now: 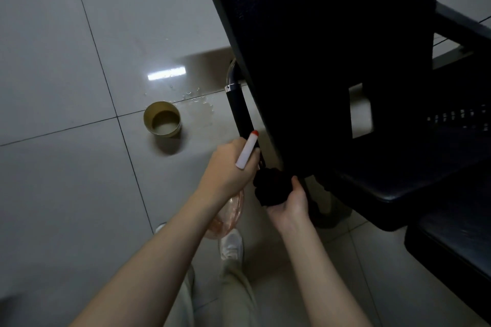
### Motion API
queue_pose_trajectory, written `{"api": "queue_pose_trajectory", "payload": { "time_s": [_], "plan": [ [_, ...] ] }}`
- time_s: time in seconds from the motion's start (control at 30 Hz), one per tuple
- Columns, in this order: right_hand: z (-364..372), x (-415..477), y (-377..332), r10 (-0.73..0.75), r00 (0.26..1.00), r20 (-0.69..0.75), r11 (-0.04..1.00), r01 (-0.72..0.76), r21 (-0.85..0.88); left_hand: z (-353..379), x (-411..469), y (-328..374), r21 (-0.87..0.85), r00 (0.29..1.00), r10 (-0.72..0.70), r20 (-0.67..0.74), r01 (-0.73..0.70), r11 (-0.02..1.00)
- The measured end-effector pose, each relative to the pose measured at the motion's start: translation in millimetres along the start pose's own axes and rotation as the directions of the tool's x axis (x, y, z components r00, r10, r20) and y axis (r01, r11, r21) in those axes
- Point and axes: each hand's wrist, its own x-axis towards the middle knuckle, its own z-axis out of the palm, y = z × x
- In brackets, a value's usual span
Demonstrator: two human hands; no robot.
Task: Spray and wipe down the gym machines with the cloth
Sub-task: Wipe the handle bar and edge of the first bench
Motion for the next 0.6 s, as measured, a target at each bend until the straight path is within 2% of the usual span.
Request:
{"api": "queue_pose_trajectory", "payload": {
  "time_s": [0.13,0.2,0.23,0.27,0.3,0.33,0.37,0.4,0.47,0.53,0.6],
  "plan": [
    [9,-17,-4,-0.079,0.996,0.033,0.990,0.082,-0.112,-5,6,-1,0.038,0.999,0.031,-0.024,-0.030,0.999],
    [11,-26,-3,-0.253,0.967,0.000,0.931,0.244,-0.272,-8,7,-4,0.037,0.999,0.033,-0.013,-0.032,0.999],
    [10,-29,-2,-0.427,0.904,0.011,0.825,0.395,-0.404,-9,7,-6,0.037,0.999,0.033,-0.010,-0.033,0.999],
    [8,-30,-3,-0.630,0.772,0.083,0.611,0.559,-0.560,-10,7,-8,0.039,0.999,0.035,-0.012,-0.034,0.999],
    [8,-29,-6,-0.788,0.577,0.215,0.306,0.671,-0.676,-12,8,-9,0.038,0.999,0.035,-0.015,-0.035,0.999],
    [9,-23,-9,-0.839,0.391,0.378,-0.006,0.689,-0.725,-14,7,-9,0.032,0.999,0.039,-0.022,-0.038,0.999],
    [12,-9,-13,-0.815,0.244,0.526,-0.275,0.636,-0.721,-15,7,-10,0.026,0.999,0.044,-0.026,-0.044,0.999],
    [17,10,-17,-0.756,0.147,0.638,-0.472,0.553,-0.687,-16,7,-10,0.022,0.998,0.052,-0.029,-0.051,0.998],
    [31,41,-26,-0.634,0.058,0.771,-0.704,0.371,-0.606,-17,6,-13,0.019,0.998,0.059,-0.024,-0.058,0.998],
    [34,58,-29,-0.527,0.045,0.849,-0.823,0.223,-0.523,-18,4,-16,0.011,0.998,0.065,-0.023,-0.065,0.998],
    [17,67,-28,-0.383,0.036,0.923,-0.911,0.150,-0.384,-18,3,-19,0.003,0.998,0.060,-0.018,-0.060,0.998]
  ]
}}
